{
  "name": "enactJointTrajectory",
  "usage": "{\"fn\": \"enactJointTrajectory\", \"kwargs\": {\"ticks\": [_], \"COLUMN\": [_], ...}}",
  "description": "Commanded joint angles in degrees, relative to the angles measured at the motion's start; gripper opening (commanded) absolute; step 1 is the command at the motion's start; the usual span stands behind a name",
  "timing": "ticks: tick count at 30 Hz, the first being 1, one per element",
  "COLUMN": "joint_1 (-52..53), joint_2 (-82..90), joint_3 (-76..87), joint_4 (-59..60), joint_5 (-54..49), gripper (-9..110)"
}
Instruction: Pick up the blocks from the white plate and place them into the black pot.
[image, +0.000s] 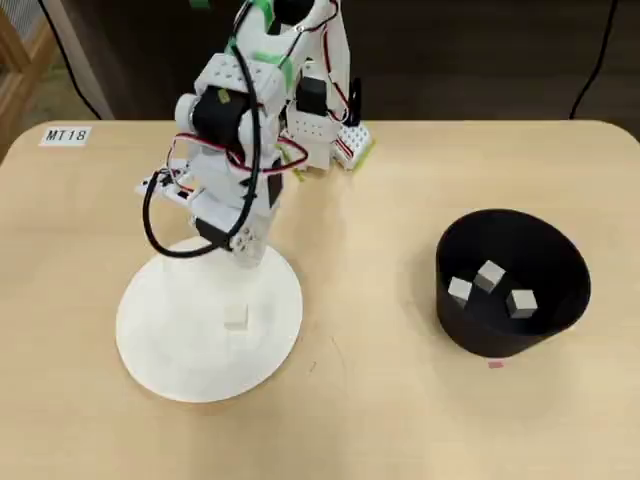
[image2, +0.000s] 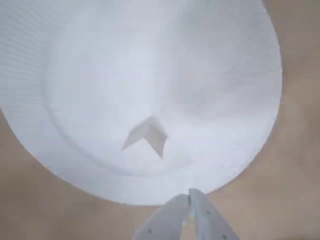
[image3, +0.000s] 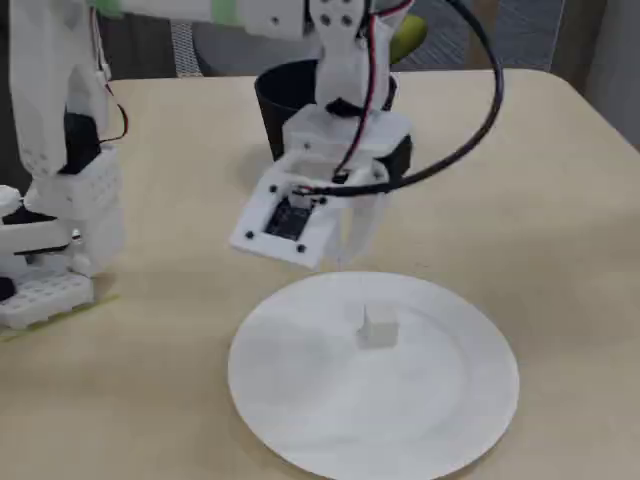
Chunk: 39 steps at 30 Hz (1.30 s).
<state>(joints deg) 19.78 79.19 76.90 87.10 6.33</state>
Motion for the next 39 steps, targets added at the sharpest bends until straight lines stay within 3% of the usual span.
{"fn": "enactJointTrajectory", "kwargs": {"ticks": [1,5,13,16,21,23,39], "joint_1": [1.41,2.20,3.25,3.25,3.08,3.08,2.90], "joint_2": [-4.22,-4.75,-5.45,-6.24,-6.59,-6.86,-12.13], "joint_3": [-10.72,-12.13,-11.07,-10.28,-9.05,-8.53,-8.70], "joint_4": [2.81,3.34,7.73,7.73,7.73,7.73,7.73], "joint_5": [-13.36,-25.22,-36.47,-37.27,-38.58,-38.14,-38.50], "gripper": [-2,-2,-2,-1,24,28,34]}}
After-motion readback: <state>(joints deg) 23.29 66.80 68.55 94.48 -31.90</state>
